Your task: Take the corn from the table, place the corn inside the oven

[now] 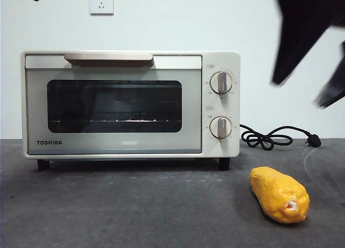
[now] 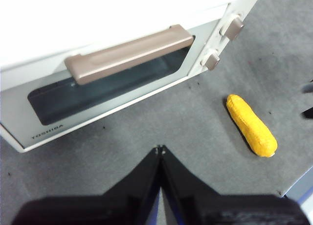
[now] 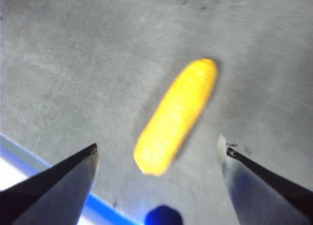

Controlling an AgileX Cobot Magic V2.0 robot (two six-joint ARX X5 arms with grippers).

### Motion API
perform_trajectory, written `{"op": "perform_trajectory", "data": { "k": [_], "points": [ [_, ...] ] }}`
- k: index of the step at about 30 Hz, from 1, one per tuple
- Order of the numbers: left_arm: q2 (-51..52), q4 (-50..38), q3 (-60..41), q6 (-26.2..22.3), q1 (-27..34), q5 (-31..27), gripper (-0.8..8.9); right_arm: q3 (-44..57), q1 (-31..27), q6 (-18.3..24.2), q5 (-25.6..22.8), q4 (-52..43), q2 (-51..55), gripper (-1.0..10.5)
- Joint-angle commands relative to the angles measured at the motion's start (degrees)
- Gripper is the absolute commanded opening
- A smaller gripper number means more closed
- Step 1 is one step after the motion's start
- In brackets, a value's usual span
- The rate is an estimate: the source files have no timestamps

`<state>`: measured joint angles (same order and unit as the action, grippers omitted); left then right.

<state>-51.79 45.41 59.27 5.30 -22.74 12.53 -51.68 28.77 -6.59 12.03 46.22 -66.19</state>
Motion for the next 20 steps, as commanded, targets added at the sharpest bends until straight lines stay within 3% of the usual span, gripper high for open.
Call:
{"op": "perform_trajectory", "data": {
  "k": [1, 13, 20],
  "points": [
    [-0.09, -0.46, 0.17, 1.25, -0.24, -0.2, -0.06, 0.11, 1.75, -1.6, -1.05, -2.54, -4.17, 4.1],
    [-0.09, -0.28, 0.17, 1.79, -0.24, -0.2, -0.06, 0.11, 3.17, -2.89, -5.62, -7.67, -18.34, 4.1],
    [-0.09, -0.59, 0.17, 1.79, -0.22, -0.28, -0.06, 0.11, 3.19, -2.89, -5.42, -9.16, -21.55, 4.1]
  ]
}}
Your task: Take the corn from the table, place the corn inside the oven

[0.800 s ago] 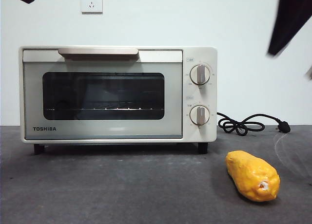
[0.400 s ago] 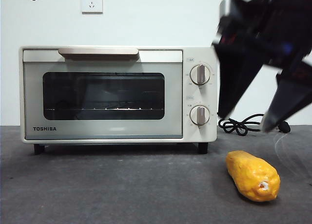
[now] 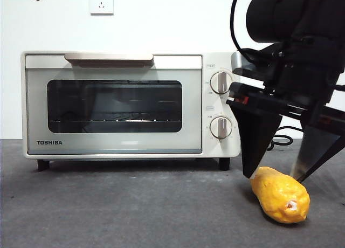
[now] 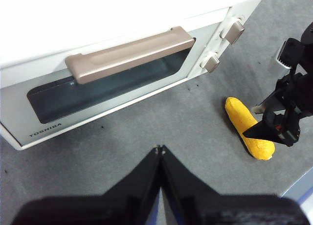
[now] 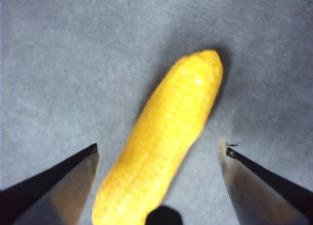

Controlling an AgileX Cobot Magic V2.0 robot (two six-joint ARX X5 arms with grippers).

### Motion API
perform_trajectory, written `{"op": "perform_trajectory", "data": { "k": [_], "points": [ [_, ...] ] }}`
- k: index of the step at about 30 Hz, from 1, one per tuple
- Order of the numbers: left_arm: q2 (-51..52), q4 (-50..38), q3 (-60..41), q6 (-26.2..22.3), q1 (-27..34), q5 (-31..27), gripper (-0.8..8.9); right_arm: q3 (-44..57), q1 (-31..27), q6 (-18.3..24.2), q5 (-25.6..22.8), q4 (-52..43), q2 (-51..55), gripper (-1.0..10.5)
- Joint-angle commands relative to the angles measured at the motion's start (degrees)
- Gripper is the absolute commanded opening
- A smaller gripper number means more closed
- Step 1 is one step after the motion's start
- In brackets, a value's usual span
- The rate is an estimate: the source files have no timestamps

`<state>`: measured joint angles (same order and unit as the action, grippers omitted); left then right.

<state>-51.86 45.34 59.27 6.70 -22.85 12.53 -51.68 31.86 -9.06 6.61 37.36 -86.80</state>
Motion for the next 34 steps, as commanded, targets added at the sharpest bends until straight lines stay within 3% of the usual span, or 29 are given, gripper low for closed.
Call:
{"op": "perform_trajectory", "data": {
  "k": [1, 4, 13, 21, 34],
  "points": [
    [-0.02, -0.59, 0.17, 0.39, -0.13, -0.46, -0.06, 0.11, 0.11, -0.42, 0.0, -0.31, -1.27, 4.1],
    [-0.02, -0.81, 0.17, 0.37, -0.11, -0.59, -0.06, 0.11, 0.11, -0.42, -0.04, -0.15, -2.54, 3.9],
    [-0.13, -0.87, 0.17, 0.61, -0.11, -0.59, -0.06, -0.2, 1.16, 0.0, 0.0, 0.24, -4.28, -0.2],
    [-0.63, -3.93, 0.17, 0.83, -0.13, -0.57, -0.06, -2.97, 6.4, 0.04, 0.0, 4.17, 0.02, -0.2],
    [-7.3, -19.02, 0.17, 0.79, -0.11, -0.61, -0.07, -15.56, 19.61, -2.45, -0.28, 11.19, 14.62, -0.2]
  ]
}}
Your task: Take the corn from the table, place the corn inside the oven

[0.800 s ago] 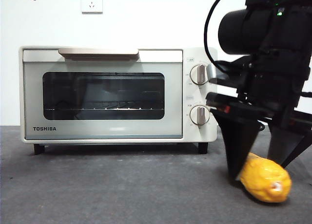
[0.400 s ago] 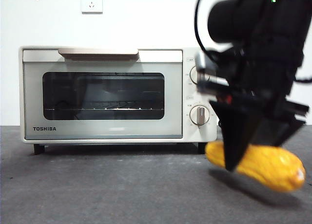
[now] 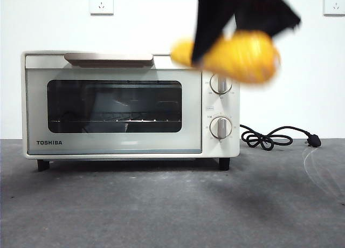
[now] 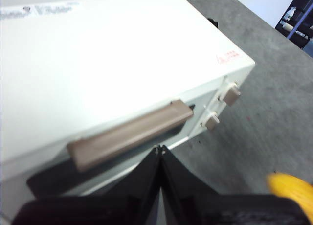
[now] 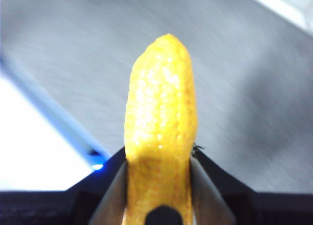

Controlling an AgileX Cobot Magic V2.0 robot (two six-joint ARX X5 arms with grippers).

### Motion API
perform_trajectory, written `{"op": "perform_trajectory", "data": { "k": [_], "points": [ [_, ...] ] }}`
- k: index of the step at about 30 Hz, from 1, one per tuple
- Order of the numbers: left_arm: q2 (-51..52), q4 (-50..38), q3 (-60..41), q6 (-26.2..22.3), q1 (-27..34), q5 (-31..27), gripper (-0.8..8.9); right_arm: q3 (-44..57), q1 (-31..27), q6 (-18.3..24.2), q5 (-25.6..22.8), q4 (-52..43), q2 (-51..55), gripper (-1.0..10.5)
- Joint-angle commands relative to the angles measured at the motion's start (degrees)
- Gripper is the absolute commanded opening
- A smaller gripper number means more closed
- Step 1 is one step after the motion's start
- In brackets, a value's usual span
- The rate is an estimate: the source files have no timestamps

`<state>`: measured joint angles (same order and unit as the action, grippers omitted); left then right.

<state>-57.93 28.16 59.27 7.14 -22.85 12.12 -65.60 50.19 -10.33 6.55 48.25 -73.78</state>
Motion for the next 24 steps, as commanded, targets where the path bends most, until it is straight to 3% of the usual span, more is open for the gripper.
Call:
{"op": "perform_trajectory", "data": {
  "k": [1, 11, 24],
  "points": [
    [-2.01, -2.86, 0.17, 0.33, -0.11, -0.2, -0.06, -2.67, 2.05, -1.44, -0.57, 0.61, 2.78, -0.2],
    [-8.04, -8.15, 0.17, -0.2, -0.11, -5.22, -0.07, -10.64, 7.15, -3.02, -5.35, 6.29, 11.78, -0.2],
    [-13.38, -6.45, 0.17, -1.79, -0.13, -7.41, -0.07, -11.63, 7.65, -4.52, -5.6, 8.92, 18.21, -0.2]
  ]
}}
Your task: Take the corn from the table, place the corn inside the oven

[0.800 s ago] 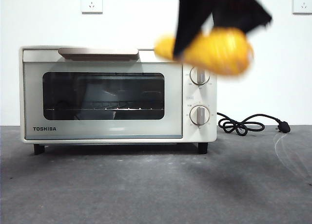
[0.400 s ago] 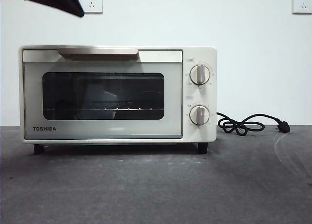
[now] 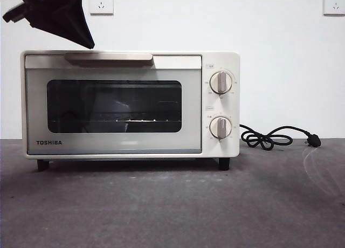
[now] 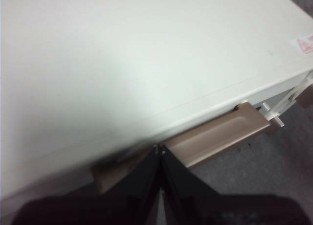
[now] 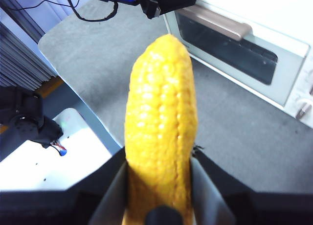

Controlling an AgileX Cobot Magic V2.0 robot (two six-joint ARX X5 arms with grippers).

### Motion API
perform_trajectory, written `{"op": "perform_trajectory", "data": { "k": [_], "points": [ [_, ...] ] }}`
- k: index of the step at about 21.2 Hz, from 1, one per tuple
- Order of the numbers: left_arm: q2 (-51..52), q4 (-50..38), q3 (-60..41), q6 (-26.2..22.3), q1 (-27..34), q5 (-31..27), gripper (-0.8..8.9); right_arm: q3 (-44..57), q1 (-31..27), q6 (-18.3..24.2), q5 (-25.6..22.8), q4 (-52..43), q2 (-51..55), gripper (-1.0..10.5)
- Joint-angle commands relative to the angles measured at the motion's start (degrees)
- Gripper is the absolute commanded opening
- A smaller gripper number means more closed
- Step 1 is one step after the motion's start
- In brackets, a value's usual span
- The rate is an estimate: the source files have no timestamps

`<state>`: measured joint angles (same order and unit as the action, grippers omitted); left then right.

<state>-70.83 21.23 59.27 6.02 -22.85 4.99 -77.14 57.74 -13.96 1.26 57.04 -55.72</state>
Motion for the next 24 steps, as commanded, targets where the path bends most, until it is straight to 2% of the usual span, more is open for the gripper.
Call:
{"op": "perform_trajectory", "data": {
  "k": [1, 9, 24],
  "points": [
    [-0.59, 1.01, 0.17, -0.68, -0.13, -0.28, -0.07, -0.09, 0.11, -0.92, -0.37, 0.37, 0.15, -0.2],
    [-2.1, 6.38, 0.17, -0.68, -0.15, -0.07, -0.06, -0.09, 0.11, -1.51, -0.68, 1.6, 0.22, -0.2],
    [-2.03, 29.0, 0.17, -0.59, -6.36, -0.09, -0.07, -0.09, 0.11, -1.53, -0.68, 1.73, 0.11, -0.2]
  ]
}}
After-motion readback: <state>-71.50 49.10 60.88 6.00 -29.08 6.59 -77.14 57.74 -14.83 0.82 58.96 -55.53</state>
